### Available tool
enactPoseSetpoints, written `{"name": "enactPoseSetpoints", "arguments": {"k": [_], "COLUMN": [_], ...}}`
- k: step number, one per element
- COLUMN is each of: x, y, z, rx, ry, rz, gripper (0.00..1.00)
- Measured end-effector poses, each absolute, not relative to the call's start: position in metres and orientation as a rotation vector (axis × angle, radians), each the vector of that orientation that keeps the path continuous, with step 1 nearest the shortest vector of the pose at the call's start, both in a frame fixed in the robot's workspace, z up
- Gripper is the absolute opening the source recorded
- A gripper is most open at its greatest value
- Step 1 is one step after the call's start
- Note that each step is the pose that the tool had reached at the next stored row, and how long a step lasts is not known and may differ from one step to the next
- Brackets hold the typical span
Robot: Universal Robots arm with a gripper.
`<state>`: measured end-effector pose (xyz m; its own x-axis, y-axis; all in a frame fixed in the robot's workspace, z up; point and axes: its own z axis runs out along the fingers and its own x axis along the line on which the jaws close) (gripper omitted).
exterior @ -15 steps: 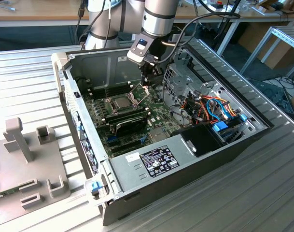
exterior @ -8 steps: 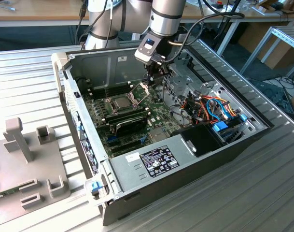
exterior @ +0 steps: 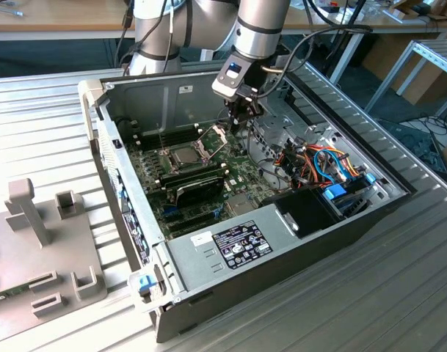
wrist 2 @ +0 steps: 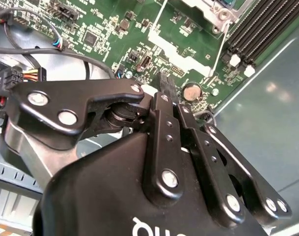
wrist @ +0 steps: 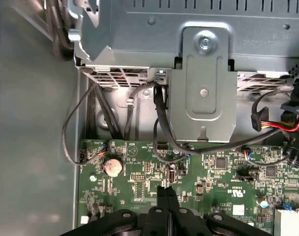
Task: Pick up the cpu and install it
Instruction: 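Close the cpu cover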
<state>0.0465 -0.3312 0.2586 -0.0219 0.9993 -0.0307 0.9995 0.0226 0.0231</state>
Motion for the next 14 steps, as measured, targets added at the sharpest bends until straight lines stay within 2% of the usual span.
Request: {"name": "enactPoseSetpoints", "arguments": {"k": [14], "x": [0.0465], "y": [-0.3312], "z": [0.2499], "rx": [2.170], "ry": [2.219], "rz": [-0.008], "gripper": [0.11]}}
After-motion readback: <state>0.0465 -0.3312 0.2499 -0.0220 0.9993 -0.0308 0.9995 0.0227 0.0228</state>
